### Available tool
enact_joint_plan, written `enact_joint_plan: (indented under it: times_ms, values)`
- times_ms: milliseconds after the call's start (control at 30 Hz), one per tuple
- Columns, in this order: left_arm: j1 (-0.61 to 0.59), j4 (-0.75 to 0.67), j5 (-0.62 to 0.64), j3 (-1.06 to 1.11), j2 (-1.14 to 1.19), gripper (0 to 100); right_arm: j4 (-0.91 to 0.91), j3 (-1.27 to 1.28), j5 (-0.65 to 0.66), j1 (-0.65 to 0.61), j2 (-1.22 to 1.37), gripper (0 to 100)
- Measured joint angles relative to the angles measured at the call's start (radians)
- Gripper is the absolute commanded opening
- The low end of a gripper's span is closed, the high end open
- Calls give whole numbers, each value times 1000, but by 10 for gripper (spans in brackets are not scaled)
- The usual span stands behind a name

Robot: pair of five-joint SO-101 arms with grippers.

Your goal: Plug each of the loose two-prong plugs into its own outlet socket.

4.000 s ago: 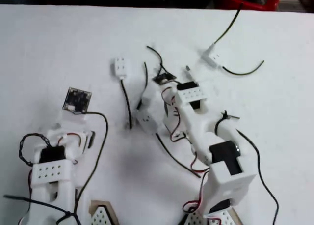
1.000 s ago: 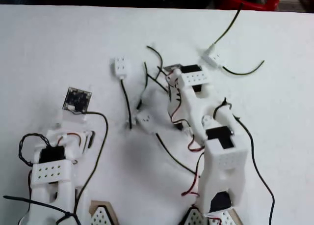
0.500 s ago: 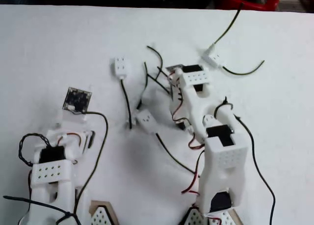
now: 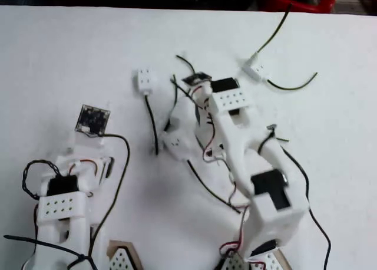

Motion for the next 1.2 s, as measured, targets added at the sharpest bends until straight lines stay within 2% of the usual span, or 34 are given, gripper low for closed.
enact_joint_plan:
  times_ms: [133,300,433,533,967,1200]
  values:
    - [0,0,0,0,0,228,-110,106,0,-21,-135,18]
    - [0,0,0,0,0,228,-358,293,0,-75,-181,23]
    - [0,0,0,0,0,229,-509,341,18,-77,-163,135]
    - [0,0,0,0,0,229,-523,345,61,-83,-152,169]
    - [0,0,0,0,0,228,-382,333,72,-86,-249,123]
    - [0,0,0,0,0,228,-391,331,63,-84,-146,123]
